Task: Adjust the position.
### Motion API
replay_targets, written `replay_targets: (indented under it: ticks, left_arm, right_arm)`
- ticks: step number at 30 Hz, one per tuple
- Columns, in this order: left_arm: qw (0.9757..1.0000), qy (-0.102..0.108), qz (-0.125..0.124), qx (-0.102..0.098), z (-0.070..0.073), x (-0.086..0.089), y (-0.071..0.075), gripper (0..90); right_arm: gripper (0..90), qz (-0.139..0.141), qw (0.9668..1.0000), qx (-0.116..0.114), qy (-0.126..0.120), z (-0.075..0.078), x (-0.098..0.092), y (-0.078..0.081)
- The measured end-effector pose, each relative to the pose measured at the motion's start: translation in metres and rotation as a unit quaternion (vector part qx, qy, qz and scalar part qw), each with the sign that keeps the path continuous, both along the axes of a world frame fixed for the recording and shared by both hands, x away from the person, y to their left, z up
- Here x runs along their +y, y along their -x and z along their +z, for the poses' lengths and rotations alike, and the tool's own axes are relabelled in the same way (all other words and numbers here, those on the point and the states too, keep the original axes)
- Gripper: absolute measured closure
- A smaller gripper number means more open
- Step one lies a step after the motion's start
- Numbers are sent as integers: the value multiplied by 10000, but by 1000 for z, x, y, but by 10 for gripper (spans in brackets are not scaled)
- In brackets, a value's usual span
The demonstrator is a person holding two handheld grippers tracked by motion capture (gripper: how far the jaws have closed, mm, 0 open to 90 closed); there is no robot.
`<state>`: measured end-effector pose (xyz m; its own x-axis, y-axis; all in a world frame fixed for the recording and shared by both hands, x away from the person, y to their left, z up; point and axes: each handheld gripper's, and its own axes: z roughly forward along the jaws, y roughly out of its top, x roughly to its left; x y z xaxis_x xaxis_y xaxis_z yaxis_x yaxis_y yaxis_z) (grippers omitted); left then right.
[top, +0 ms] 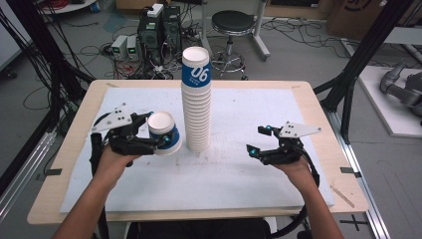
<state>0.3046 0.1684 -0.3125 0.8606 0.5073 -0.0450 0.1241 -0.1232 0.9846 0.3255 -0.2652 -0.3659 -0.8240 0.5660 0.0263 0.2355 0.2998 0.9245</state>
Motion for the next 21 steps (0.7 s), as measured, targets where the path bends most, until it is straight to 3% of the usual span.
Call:
replay_targets:
  ticks: [12,21]
  left_arm:
    - [9998,-52,-210,-9,-9,-27,0,291]
    - [9990,-88,-438,21,-15,-53,-4,293]
  right_arm:
    - [191,356,9992,-151,-48,2,19,9]
    - [191,689,9975,-119,-66,1,42,16]
